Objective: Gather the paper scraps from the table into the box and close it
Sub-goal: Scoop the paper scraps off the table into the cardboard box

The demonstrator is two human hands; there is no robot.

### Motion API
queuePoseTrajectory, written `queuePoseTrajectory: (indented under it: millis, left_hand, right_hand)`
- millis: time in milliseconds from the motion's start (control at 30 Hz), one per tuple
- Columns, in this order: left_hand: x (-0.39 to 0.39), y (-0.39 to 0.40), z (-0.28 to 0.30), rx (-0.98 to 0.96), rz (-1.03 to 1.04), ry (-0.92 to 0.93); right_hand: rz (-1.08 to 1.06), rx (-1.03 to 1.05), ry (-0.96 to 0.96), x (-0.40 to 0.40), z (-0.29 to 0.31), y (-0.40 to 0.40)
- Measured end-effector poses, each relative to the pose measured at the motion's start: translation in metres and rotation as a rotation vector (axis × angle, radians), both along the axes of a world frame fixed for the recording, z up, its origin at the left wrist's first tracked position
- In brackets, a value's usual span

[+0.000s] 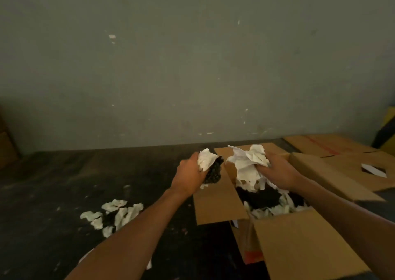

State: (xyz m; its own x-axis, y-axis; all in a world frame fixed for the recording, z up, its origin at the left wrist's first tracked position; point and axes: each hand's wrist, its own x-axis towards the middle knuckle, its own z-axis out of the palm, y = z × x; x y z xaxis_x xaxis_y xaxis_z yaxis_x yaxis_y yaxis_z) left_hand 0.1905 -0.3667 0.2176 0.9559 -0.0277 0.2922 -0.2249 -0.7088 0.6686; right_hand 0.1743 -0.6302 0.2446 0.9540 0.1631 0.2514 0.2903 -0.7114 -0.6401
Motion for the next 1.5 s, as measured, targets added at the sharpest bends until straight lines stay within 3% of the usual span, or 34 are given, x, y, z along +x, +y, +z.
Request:
queuePoseTrajectory:
  millis: [133,333,567,700,800,900,1000,1200,1500]
  left_hand:
    - [0.034,-0.085,-0.012,-0.006,-0.073,0.001]
    - [0.080,-0.165,-0.053,-0.002,-0.089,0.197]
    - [0.101,-0.201,-0.090,0.250,-0.014,0.459]
    - [0.108,-0.201,-0.088,0.486,-0.171,0.730]
    - [0.113,-0.202,-0.086,0.670,-0.263,0.818]
    - [0.122,-0.211,-0.099,0.677,-0.261,0.798]
    - [0.127,-0.218,-0.119,0.652,-0.303,0.734]
    - [0.126,-0.232,-0.164,0.865,-0.396,0.772]
    - [0.128,-0.233,-0.187,0.921,-0.366,0.654]
  right_hand:
    - [-0.023,0.011,0.056,0.038,-0.020,-0.063]
    - [-0.022,-0.142,0.190,0.099,-0.063,-0.120]
    - [0.109,-0.261,0.361,0.131,-0.097,-0.141]
    - [0.224,-0.411,0.456,0.141,-0.099,-0.153]
    - [0.238,-0.416,0.491,0.145,-0.090,-0.163]
    - [0.194,-0.443,0.456,0.157,-0.099,-0.170]
    - [0.251,-0.599,0.549,0.165,-0.130,-0.172]
    - [0.401,-0.853,0.648,0.172,-0.188,-0.172]
    - [0.478,-0.951,0.758,0.175,-0.189,-0.165]
